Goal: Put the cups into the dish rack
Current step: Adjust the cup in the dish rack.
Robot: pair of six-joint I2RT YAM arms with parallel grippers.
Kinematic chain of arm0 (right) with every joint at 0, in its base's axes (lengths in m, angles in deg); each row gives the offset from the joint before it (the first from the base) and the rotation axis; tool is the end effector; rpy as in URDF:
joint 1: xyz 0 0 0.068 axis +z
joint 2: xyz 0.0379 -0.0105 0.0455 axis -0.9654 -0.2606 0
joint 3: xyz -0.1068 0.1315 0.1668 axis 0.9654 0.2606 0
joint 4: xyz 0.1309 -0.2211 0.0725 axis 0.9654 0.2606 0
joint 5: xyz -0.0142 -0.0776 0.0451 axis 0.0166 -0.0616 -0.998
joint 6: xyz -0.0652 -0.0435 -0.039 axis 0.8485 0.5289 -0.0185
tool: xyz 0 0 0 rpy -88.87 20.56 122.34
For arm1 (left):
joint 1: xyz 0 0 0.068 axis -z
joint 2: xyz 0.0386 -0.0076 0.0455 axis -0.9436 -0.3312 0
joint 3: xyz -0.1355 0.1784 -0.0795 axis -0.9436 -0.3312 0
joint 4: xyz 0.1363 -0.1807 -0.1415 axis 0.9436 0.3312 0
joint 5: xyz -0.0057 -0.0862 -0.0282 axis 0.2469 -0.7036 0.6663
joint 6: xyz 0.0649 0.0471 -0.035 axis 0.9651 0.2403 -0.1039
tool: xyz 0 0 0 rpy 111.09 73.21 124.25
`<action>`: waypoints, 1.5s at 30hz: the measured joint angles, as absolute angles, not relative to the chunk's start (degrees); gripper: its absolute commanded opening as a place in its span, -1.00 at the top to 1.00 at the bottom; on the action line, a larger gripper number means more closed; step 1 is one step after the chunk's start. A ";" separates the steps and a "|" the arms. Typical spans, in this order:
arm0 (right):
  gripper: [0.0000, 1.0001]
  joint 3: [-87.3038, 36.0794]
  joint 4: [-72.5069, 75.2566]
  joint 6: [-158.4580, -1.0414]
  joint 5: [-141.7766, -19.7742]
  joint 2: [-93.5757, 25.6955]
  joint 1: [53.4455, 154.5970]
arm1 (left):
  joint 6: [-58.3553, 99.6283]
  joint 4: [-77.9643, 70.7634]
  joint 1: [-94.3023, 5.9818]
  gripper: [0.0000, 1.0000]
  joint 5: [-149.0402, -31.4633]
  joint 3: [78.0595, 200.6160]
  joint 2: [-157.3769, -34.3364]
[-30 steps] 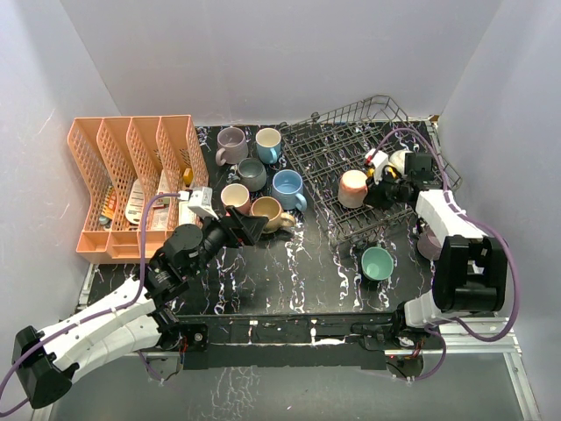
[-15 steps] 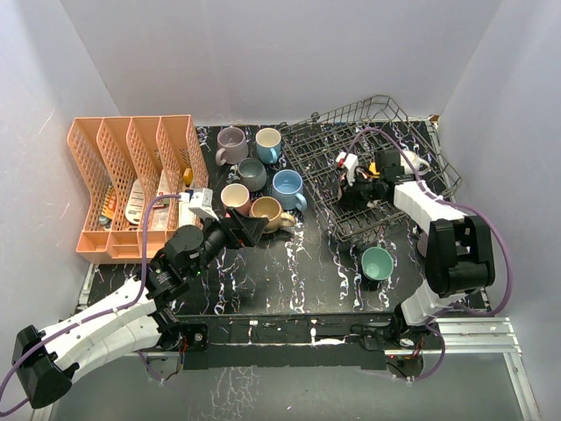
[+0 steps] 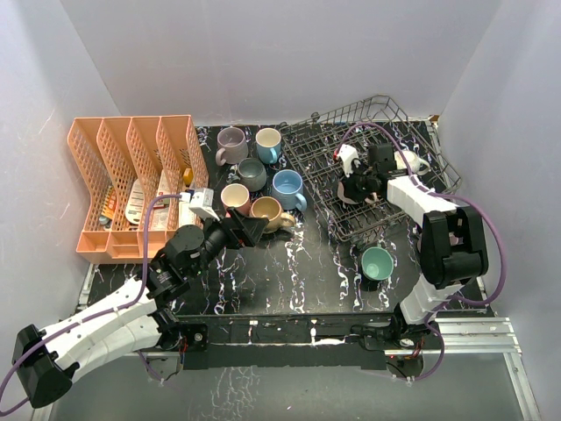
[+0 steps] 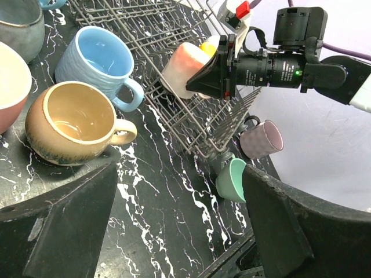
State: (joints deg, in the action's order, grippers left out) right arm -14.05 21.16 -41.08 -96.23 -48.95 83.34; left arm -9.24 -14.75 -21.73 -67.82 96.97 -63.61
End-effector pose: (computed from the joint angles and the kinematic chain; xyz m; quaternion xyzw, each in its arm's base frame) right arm 0.3688 0.0853 0.1424 -0.3801 0.8485 0.1215 0.3476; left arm 0.1858 -0.1844 0.2693 -0.0411 0.7066 -0.4358 0.5560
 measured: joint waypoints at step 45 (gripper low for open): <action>0.64 -10.53 27.08 -42.06 -112.55 -42.96 74.49 | -8.91 -12.39 -21.73 -0.72 -67.86 97.25 -64.31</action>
